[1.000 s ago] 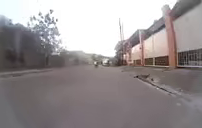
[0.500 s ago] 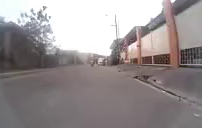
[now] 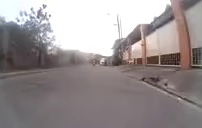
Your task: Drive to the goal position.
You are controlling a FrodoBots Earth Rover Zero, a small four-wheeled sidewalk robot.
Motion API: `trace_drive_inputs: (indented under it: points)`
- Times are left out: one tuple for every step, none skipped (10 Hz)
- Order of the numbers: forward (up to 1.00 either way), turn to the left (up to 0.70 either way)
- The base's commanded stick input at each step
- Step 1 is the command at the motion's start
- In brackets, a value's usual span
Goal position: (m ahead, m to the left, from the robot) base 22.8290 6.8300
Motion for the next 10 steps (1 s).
trace_drive_inputs:
  points:
    - [1.0,0.0]
    - [1.0,0.0]
    - [1.0,0.0]
    - [1.0,0.0]
    - [1.0,0.0]
    - [1.0,0.0]
    - [1.0,0.0]
    - [1.0,0.0]
    - [1.0,0.0]
    - [1.0,0.0]
